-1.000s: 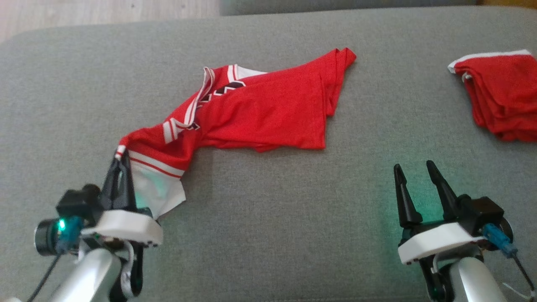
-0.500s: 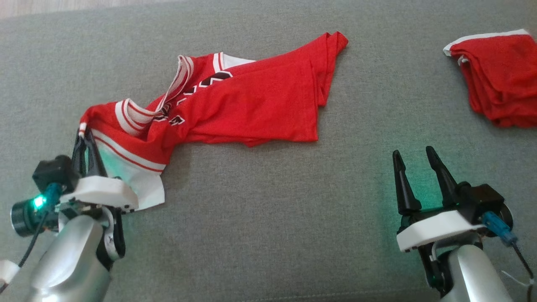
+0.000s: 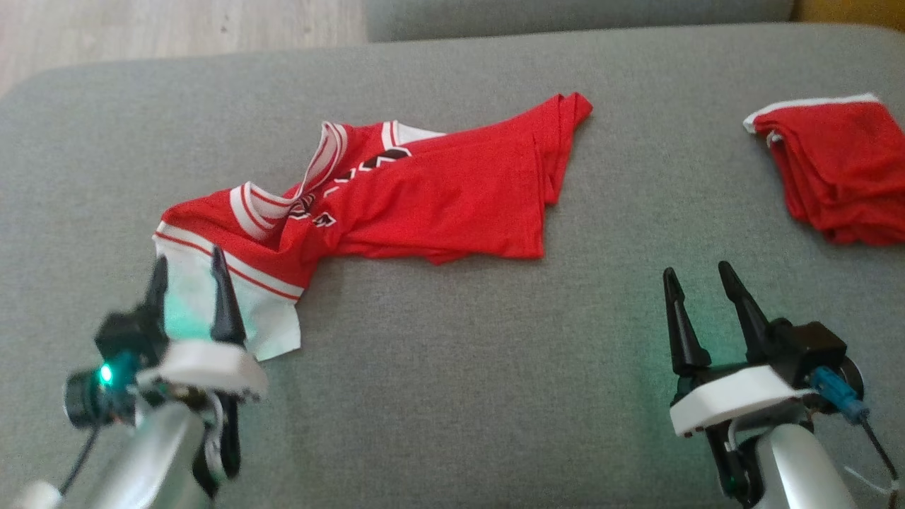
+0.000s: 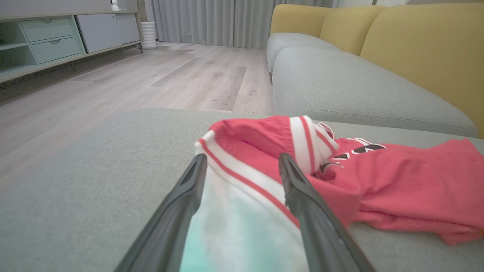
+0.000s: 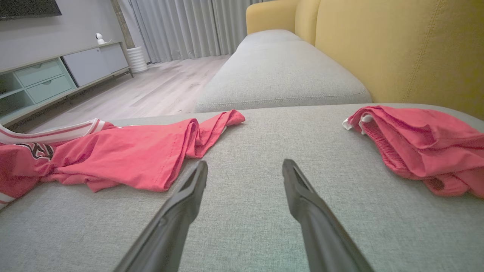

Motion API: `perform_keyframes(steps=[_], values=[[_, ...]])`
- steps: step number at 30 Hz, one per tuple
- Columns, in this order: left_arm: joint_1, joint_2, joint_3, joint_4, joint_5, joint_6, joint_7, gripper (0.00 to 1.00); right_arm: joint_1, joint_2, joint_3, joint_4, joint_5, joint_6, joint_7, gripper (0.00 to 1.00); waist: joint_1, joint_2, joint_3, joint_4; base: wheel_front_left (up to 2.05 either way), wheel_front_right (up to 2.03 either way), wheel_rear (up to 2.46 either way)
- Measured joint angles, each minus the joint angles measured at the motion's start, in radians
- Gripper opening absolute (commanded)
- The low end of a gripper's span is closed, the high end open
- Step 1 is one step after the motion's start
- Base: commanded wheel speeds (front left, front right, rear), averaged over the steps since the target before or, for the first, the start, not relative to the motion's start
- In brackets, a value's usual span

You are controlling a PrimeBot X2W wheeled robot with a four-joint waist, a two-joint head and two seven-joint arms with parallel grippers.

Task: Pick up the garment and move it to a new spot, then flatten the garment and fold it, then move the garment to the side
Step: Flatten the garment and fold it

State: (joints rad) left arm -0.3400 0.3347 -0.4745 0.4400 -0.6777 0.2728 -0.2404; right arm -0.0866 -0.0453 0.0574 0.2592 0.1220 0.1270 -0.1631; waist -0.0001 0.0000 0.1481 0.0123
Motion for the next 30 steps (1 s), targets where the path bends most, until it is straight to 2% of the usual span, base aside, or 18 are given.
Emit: perform_keyframes(steps=[9,16,26,30], values=[[0.19,-0.035,-0.016,-0.128,0.019,0.006,-0.009,1.0,0.045,0.0,-0.006,0.007,0.001,0.0,0.001,1.0,-0.0001,0.0,-0.067,0.041,0.0,0.0,0.0],[0.278,-0.071,-0.017,-0.168,0.041,0.008,-0.009,1.0,0.059,0.0,0.002,0.008,0.001,0.0,0.005,1.0,-0.0001,0.0,-0.104,0.071,0.0,0.0,0.0],[0.307,-0.095,-0.013,-0.197,0.085,0.0,-0.009,1.0,0.063,0.0,0.018,0.019,-0.001,0.0,0.018,1.0,0.0,0.0,-0.125,0.095,0.0,0.0,0.0],[0.306,-0.103,-0.013,-0.212,0.106,-0.009,-0.009,1.0,0.046,0.0,0.034,0.048,-0.041,0.0,0.05,1.0,0.0,0.0,-0.117,0.124,0.0,0.0,0.0]])
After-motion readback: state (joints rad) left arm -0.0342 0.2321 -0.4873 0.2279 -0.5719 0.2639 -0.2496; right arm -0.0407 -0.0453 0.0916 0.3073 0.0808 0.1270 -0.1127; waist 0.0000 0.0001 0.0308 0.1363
